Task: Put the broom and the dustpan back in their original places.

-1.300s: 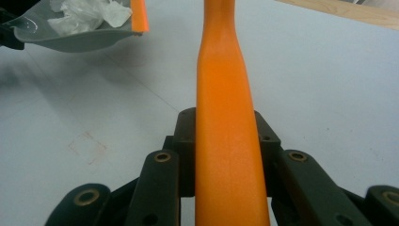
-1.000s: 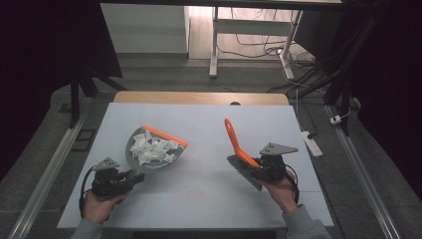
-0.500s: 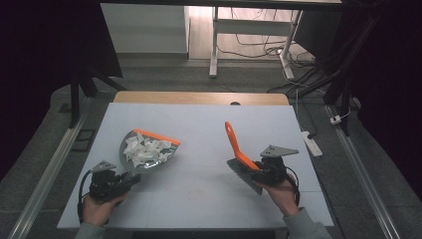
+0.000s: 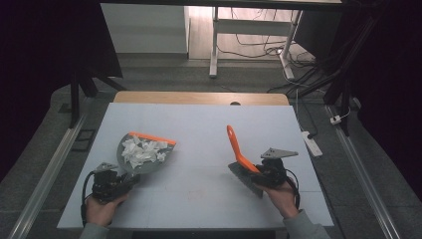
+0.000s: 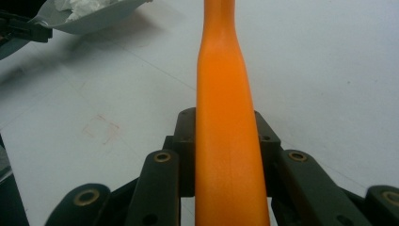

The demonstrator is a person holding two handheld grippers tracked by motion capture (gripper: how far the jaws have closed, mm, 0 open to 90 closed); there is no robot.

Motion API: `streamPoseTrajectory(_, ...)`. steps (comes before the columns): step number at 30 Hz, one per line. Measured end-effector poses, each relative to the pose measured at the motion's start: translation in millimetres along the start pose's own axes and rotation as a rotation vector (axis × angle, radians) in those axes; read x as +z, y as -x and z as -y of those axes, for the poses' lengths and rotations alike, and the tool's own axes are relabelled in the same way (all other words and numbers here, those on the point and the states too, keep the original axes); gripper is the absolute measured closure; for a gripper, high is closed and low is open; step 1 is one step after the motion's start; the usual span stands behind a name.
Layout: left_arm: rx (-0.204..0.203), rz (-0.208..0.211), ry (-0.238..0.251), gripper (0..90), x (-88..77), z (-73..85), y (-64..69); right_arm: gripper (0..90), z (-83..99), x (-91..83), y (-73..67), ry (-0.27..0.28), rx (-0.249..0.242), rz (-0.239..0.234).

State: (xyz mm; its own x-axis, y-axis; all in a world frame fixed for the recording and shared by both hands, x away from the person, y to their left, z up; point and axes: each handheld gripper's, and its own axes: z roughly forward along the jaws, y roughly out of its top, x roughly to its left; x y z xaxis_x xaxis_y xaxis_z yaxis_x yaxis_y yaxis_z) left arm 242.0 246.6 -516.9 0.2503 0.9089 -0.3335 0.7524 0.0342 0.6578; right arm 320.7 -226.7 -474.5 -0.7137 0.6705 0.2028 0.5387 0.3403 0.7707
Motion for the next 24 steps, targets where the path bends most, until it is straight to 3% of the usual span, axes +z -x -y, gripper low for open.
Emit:
streamPoseTrajectory(7,-0.047,-0.009,0.001,61.4,3.3,1.0,-3.7,70.5,3.5,2.3,-2.2,-0.019,0.003,-0.006)
streamPoseTrajectory(14,-0.067,-0.032,-0.008,61.4,7.1,0.9,-4.9,70.5,7.4,6.8,-1.9,-0.049,0.012,-0.009)
streamPoseTrajectory(24,-0.078,-0.050,-0.019,61.4,12.4,0.4,-5.2,70.5,14.7,17.6,11.6,-0.091,0.045,0.016)
